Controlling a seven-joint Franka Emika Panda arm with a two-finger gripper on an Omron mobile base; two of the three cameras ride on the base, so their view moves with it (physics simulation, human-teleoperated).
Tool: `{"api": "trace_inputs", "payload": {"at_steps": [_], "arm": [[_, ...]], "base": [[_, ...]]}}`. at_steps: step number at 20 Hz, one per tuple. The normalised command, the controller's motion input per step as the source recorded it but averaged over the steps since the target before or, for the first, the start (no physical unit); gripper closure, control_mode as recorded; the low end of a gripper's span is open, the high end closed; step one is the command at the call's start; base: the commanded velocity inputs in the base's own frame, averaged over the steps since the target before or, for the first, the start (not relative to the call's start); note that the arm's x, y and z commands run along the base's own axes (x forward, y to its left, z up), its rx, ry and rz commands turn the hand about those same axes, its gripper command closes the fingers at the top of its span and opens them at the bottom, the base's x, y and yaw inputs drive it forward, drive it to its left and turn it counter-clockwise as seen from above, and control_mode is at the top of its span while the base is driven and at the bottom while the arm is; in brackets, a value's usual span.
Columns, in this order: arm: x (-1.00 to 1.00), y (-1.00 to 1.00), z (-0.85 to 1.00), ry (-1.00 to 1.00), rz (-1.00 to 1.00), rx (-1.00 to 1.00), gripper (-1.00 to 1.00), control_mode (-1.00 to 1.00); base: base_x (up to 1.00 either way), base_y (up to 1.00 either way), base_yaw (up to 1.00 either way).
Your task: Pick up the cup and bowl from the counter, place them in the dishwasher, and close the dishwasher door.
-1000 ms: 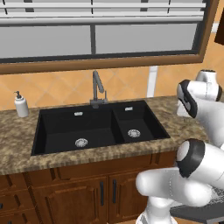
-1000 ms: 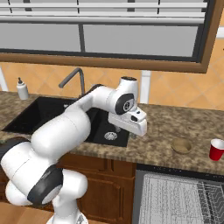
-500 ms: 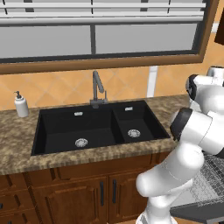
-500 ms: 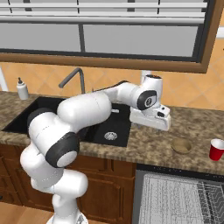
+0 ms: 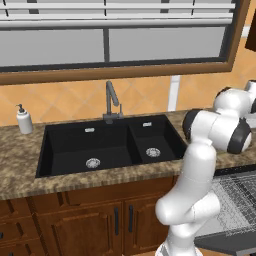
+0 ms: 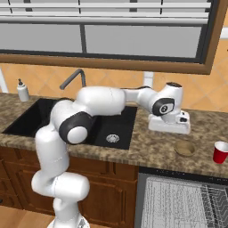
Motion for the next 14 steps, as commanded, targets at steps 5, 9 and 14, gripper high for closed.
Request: {"api": "trace_inputs", "payload": {"at_steps": [5, 9, 14], "arm": [[0.6, -0.36, -0.22, 0.0, 0.23, 0.0, -1.0, -1.0], [0.5, -0.3, -0.18, -0.03, 0.22, 0.0, -1.0, -1.0], [0.05, -0.03, -0.28, -0.01, 0.0, 0.0, -1.0, -1.0]], "base": [[0.0, 0.0, 0.0], [0.0, 0.0, 0.0], [0.0, 0.0, 0.0]]}}
